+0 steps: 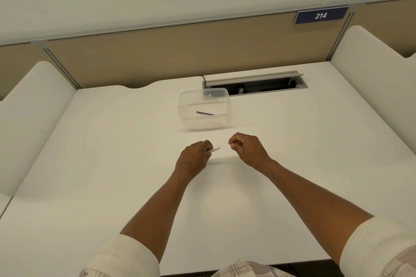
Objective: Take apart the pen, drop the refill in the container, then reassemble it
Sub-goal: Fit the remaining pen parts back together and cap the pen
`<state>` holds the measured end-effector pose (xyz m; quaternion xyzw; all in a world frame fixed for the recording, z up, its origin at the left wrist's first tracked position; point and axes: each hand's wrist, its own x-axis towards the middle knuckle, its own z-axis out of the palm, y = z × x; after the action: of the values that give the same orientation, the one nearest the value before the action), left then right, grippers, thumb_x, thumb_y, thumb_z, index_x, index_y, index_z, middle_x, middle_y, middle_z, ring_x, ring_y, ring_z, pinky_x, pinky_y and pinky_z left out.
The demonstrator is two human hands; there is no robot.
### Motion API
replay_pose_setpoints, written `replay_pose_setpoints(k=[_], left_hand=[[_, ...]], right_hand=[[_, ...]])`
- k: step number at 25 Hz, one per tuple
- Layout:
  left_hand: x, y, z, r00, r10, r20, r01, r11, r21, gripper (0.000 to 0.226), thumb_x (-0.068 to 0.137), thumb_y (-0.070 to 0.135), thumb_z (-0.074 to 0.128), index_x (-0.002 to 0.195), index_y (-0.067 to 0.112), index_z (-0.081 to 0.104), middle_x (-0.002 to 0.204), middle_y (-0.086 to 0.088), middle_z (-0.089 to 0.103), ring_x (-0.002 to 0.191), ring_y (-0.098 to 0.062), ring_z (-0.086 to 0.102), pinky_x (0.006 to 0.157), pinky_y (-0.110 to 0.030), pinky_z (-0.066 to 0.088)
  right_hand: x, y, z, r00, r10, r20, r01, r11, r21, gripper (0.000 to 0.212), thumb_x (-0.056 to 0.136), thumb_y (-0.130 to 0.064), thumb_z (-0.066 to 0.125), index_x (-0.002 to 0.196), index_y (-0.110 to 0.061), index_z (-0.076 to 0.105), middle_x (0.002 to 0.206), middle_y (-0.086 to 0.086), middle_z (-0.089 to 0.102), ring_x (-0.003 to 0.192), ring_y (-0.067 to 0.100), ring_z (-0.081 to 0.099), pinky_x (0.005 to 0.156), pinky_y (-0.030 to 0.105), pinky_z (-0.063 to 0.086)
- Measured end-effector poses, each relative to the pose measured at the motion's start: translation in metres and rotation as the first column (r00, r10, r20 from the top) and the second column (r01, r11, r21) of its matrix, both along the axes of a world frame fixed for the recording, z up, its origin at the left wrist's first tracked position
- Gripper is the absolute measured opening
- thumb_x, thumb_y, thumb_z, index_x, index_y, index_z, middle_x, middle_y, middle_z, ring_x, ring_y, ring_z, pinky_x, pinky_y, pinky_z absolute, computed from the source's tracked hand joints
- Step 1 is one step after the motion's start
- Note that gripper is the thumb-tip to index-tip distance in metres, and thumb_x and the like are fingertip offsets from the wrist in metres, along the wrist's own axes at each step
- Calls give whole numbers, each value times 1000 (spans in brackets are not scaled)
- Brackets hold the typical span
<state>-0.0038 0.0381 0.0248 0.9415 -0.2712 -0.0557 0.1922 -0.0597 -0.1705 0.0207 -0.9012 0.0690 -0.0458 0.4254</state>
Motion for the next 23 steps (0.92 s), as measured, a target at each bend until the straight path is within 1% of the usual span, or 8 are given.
replay_pose_setpoints(k=[4, 8, 10, 13, 15, 19, 21, 23], left_hand=[[2, 4, 0, 1000, 12, -3, -12, 1000, -7, 6, 90, 20, 56, 92, 25, 53, 88, 6, 65, 79, -23, 61, 66, -42, 52], [3, 7, -2, 1000, 19, -23, -19, 1000, 7, 6, 88, 20, 57, 91, 25, 54, 88, 6, 65, 80, -22, 60, 67, -40, 52], [3, 9, -3, 1000, 17, -26, -17, 1000, 22, 6, 88, 20, 58, 92, 25, 56, 89, 6, 66, 80, -21, 60, 68, -39, 52], [3, 9, -6, 1000, 7, -19, -6, 1000, 30, 7, 88, 21, 60, 93, 25, 58, 89, 6, 66, 80, -21, 60, 67, -38, 51], [3, 8, -6, 1000, 5, -15, -4, 999, 33, 7, 88, 21, 60, 94, 25, 59, 89, 6, 66, 80, -21, 60, 67, -37, 51], [6, 6, -7, 1000, 0, -12, 1, 999, 48, 7, 88, 22, 60, 94, 25, 59, 90, 6, 66, 81, -20, 60, 68, -37, 51], [8, 6, -8, 1000, 0, -11, 1, 999, 53, 7, 88, 22, 60, 95, 25, 59, 90, 7, 66, 81, -20, 60, 67, -37, 51], [10, 6, -9, 1000, -3, -10, 3, 998, 58, 7, 88, 23, 61, 95, 25, 59, 90, 7, 66, 81, -20, 60, 67, -36, 51]], right_hand=[[-2, -10, -5, 991, -100, -85, 94, 993, -72, 13, 88, -16, 54, 88, -25, 63, 83, -13, 66, 76, 14, 62, 72, 33, 51], [-12, -22, -15, 964, -196, -178, 149, 958, -247, 22, 88, -9, 45, 97, -20, 62, 92, -4, 66, 83, 21, 60, 71, 33, 48], [-15, -27, -21, 952, -225, -205, 163, 945, -282, 22, 89, -7, 45, 101, -17, 61, 99, 0, 65, 87, 23, 59, 70, 31, 45], [-17, -32, -26, 932, -270, -243, 194, 935, -296, 19, 88, -6, 48, 100, -15, 60, 101, 3, 64, 85, 25, 57, 67, 29, 41], [-18, -32, -27, 917, -308, -252, 231, 927, -294, 18, 87, -6, 50, 99, -15, 59, 101, 5, 64, 85, 26, 58, 67, 29, 41], [-20, -36, -27, 896, -393, -208, 276, 858, -434, 29, 85, 3, 43, 107, -10, 56, 103, 8, 60, 92, 28, 59, 70, 30, 39], [-21, -39, -30, 887, -402, -226, 287, 864, -413, 27, 85, 1, 43, 106, -11, 55, 104, 8, 59, 88, 26, 55, 71, 30, 38], [-18, -41, -33, 892, -370, -260, 268, 896, -354, 17, 88, -7, 47, 101, -13, 56, 102, 6, 61, 84, 24, 52, 71, 29, 37]])
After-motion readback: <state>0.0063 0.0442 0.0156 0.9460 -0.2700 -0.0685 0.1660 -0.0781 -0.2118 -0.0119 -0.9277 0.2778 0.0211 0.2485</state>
